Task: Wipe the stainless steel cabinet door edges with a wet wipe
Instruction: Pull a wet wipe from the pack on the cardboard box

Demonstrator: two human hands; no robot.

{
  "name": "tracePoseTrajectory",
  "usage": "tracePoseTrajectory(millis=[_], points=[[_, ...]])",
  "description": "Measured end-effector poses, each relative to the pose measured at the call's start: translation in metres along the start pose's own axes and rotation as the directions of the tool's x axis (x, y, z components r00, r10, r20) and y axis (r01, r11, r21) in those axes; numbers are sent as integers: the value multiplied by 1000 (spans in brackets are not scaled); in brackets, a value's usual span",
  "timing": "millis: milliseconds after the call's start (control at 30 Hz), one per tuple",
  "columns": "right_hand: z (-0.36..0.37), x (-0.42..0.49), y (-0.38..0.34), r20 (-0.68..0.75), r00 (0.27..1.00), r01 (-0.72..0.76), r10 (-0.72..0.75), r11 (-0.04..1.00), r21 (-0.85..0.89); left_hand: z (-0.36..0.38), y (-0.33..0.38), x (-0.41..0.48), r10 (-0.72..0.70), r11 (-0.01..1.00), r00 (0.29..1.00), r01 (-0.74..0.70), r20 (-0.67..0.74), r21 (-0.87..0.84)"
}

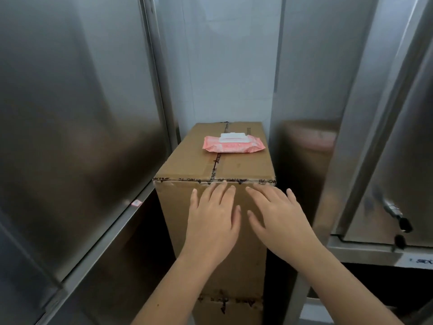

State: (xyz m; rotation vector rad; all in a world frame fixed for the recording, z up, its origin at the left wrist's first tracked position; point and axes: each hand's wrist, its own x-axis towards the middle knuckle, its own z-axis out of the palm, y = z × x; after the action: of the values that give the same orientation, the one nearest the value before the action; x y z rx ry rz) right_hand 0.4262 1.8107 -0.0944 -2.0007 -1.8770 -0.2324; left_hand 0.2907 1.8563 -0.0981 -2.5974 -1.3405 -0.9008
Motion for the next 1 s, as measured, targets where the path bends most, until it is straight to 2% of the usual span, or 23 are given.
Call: tracePoseTrajectory(millis=[333, 467, 633, 767, 1000], points=[[22, 123, -9, -73, 993, -95, 91, 994, -57, 22, -82, 125, 151, 988, 989, -151, -11, -27], [29, 150, -1, -90, 991, -113, 104, 988, -106, 40, -96, 164, 176, 984, 983, -176, 46, -15], [38, 194, 13, -118, 987, -123, 113, 990, -74, 62, -110, 199, 200, 980, 976, -199, 88, -18], [49, 230, 26, -18, 998, -59, 58, 997, -41, 75, -121, 228, 172, 985, 975, -174, 140, 2], [61, 272, 58, 134, 991, 7, -7, 1000, 1, 93, -125, 265, 213, 974, 950, -223, 228, 21]])
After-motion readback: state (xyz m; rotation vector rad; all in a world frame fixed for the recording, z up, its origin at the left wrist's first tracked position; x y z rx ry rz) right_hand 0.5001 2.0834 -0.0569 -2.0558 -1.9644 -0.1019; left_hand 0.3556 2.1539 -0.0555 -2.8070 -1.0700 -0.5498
